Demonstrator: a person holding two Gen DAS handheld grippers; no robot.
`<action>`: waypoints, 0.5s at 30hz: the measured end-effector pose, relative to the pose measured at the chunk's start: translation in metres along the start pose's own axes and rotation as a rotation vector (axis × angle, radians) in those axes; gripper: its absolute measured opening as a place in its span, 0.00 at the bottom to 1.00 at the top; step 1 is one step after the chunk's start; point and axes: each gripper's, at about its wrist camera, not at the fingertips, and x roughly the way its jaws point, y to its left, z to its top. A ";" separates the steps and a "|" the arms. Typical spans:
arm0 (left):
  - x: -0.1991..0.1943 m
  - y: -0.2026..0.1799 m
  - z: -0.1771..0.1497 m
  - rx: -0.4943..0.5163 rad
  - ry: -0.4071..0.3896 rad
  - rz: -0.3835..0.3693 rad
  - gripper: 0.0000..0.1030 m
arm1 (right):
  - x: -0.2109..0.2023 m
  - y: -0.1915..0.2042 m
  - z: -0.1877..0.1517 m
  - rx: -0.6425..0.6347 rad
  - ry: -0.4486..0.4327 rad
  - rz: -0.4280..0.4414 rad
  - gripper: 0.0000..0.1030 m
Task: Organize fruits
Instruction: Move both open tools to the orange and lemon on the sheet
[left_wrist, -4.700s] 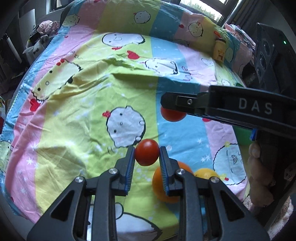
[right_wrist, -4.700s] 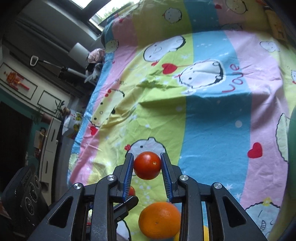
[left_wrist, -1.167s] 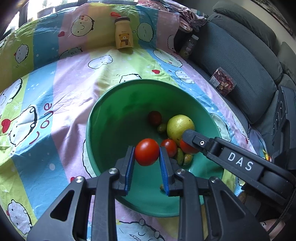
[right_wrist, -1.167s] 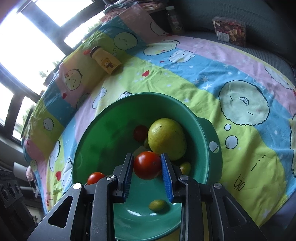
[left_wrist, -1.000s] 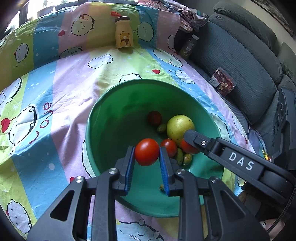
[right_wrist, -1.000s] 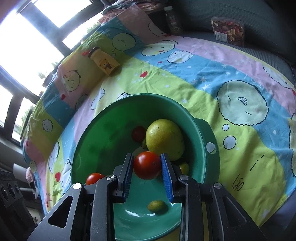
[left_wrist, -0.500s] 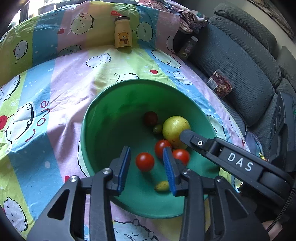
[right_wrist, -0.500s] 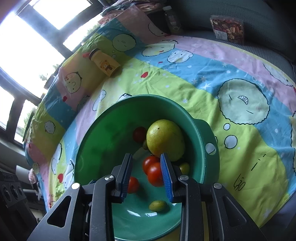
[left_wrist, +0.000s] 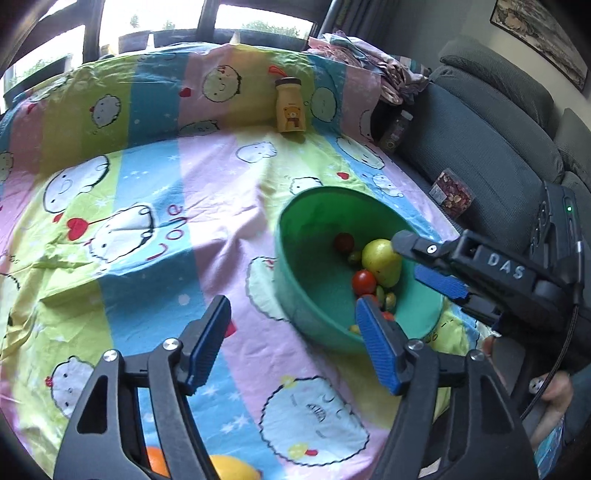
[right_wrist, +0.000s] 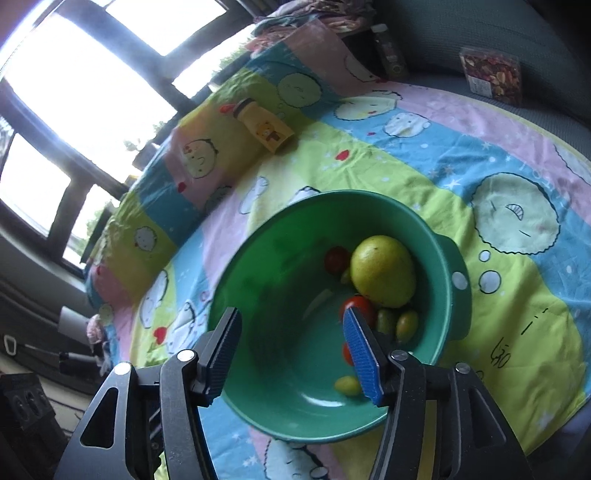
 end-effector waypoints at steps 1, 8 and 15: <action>-0.009 0.010 -0.006 -0.017 -0.010 0.023 0.71 | -0.003 0.005 -0.002 -0.014 -0.001 0.016 0.65; -0.055 0.080 -0.056 -0.190 -0.026 0.149 0.74 | -0.012 0.033 -0.031 -0.124 0.056 0.094 0.70; -0.069 0.118 -0.108 -0.337 0.027 0.142 0.74 | 0.000 0.055 -0.075 -0.208 0.193 0.164 0.70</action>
